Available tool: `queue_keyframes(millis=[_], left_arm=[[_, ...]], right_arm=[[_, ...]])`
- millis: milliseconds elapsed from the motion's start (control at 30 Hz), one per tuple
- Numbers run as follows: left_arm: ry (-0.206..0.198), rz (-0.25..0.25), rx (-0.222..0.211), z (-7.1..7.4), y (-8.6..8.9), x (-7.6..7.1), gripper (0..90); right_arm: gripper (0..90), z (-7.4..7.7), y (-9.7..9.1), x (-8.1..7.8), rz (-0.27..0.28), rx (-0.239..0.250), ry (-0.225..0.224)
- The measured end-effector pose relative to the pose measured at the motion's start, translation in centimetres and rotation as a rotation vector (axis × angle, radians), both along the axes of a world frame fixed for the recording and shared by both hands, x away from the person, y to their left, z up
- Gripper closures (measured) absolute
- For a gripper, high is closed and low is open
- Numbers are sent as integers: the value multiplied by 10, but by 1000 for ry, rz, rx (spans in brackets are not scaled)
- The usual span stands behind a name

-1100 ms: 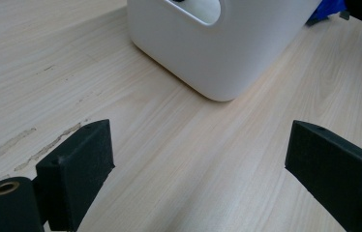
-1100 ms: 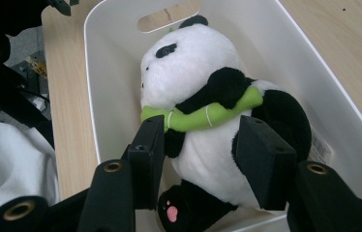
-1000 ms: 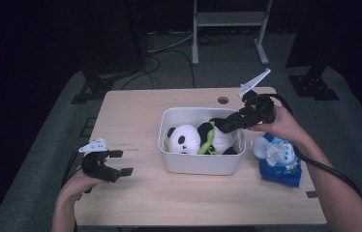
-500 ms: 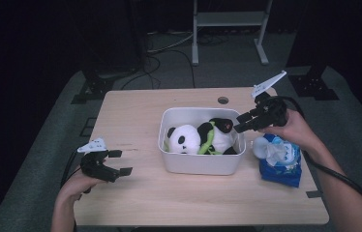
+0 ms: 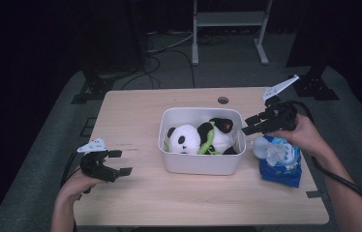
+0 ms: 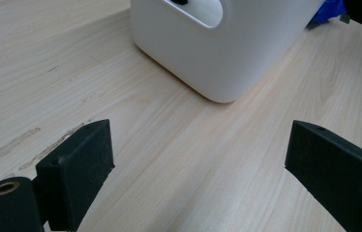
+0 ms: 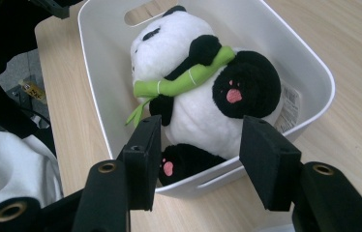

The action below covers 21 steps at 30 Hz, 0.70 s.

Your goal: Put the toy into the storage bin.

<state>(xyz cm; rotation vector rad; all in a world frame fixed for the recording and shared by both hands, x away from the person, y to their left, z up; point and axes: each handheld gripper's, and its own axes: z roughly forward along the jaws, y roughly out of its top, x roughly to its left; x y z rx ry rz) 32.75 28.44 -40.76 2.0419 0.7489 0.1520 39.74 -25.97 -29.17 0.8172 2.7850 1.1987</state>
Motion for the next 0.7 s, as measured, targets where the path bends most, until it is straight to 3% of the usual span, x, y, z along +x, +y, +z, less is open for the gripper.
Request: queue_keyframes(millis=[700], left_arm=[[8, -2, -1, -2, 0, 1, 87]], right_arm=[[451, -19, -24, -10, -55, 35, 26]])
